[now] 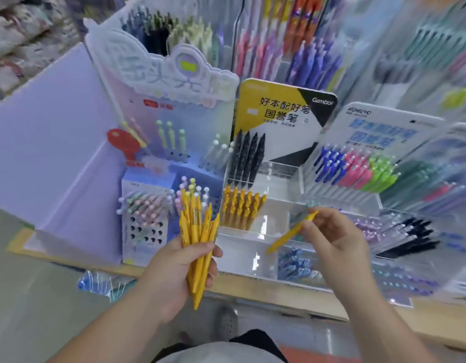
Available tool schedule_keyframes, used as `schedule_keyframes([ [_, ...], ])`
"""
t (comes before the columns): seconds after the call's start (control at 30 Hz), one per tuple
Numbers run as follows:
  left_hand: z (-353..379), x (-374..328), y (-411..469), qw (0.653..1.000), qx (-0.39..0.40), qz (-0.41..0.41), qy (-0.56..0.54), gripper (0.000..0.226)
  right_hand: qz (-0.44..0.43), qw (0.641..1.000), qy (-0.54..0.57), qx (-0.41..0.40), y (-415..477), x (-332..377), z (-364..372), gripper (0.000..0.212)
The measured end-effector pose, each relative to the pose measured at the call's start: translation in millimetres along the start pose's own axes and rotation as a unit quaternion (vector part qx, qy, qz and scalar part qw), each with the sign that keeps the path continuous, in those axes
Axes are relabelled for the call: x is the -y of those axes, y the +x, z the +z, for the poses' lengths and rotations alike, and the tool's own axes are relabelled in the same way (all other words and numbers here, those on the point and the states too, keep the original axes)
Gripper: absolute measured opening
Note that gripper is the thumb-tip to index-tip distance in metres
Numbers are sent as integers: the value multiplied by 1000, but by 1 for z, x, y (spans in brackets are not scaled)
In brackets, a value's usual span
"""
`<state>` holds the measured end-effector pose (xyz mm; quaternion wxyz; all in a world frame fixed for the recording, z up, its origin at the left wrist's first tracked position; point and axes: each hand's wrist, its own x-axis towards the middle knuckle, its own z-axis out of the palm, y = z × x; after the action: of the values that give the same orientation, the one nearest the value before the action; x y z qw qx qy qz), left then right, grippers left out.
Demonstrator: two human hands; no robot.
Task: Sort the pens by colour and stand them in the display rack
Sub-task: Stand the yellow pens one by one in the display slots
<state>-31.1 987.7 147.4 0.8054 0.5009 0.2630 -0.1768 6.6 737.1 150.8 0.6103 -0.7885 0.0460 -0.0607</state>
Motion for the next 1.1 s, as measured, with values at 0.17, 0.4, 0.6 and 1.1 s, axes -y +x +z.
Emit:
schedule_keyframes([
  [0.17, 23, -10, 12, 1000, 10, -2, -2, 18, -43, 997, -61, -23, 24, -5, 8, 21],
  [0.4, 35, -18, 31, 1000, -7, 12, 0, 47, -110, 981, -158, 35, 54, -15, 26, 24],
  [0.6, 33, -23, 37, 1000, -2, 16, 9, 49, -128, 967, -210, 69, 57, -21, 37, 23],
  [1.1, 28, -31, 48, 999, 34, -20, 30, 27, -166, 951, -260, 4, 53, -28, 52, 25],
])
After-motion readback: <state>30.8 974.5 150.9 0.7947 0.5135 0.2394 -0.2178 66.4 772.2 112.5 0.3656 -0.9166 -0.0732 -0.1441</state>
